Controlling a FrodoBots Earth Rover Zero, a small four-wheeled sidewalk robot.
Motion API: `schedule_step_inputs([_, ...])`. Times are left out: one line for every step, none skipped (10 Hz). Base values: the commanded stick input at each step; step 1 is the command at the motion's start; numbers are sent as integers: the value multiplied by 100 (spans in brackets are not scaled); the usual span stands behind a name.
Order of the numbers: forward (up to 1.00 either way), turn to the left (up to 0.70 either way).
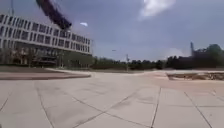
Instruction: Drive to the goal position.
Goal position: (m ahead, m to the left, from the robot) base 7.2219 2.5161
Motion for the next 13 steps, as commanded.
schedule_step_inputs([70, 0])
schedule_step_inputs([70, 0])
schedule_step_inputs([70, 0])
schedule_step_inputs([70, 0])
schedule_step_inputs([70, 0])
schedule_step_inputs([70, 0])
schedule_step_inputs([70, 0])
schedule_step_inputs([70, 0])
schedule_step_inputs([70, 0])
schedule_step_inputs([70, 0])
schedule_step_inputs([70, 0])
schedule_step_inputs([70, 0])
schedule_step_inputs([70, 0])
